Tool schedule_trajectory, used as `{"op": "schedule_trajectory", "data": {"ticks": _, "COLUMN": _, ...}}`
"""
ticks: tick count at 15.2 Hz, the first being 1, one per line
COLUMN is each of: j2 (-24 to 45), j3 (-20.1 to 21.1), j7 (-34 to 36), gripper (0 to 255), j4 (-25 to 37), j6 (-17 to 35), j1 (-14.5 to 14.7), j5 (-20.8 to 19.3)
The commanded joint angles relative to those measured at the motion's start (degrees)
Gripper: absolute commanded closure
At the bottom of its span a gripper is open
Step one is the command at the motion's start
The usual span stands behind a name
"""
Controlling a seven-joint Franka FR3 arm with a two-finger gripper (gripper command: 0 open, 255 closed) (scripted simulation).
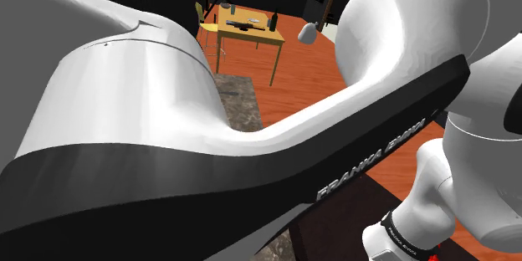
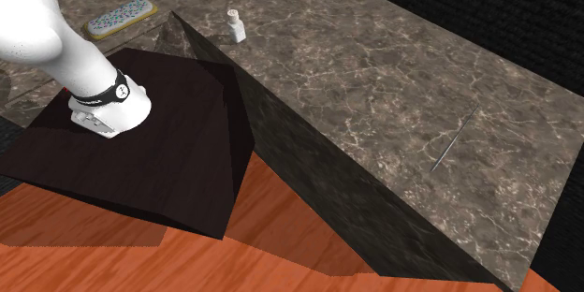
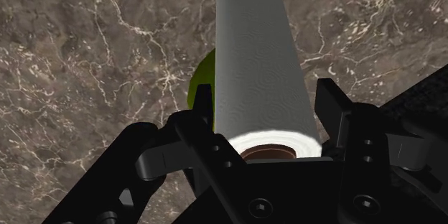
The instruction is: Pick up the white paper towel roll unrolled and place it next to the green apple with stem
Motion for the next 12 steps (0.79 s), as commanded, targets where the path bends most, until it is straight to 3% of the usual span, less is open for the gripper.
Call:
{"op": "schedule_trajectory", "data": {"ticks": 1, "j2": 0.3, "j3": -0.1, "j7": 0.3, "gripper": 255, "j4": -1.0, "j6": 1.3, "j1": -0.1, "j5": -0.2}}
{"op": "schedule_trajectory", "data": {"ticks": 9, "j2": 0.4, "j3": -0.1, "j7": 0.3, "gripper": 255, "j4": -1.2, "j6": 1.5, "j1": -0.1, "j5": -0.2}}
{"op": "schedule_trajectory", "data": {"ticks": 10, "j2": 0.4, "j3": -0.1, "j7": 0.3, "gripper": 0, "j4": -1.2, "j6": 1.5, "j1": -0.1, "j5": -0.2}}
{"op": "schedule_trajectory", "data": {"ticks": 12, "j2": 0.4, "j3": -0.1, "j7": 0.3, "gripper": 0, "j4": -1.2, "j6": 1.5, "j1": -0.1, "j5": -0.2}}
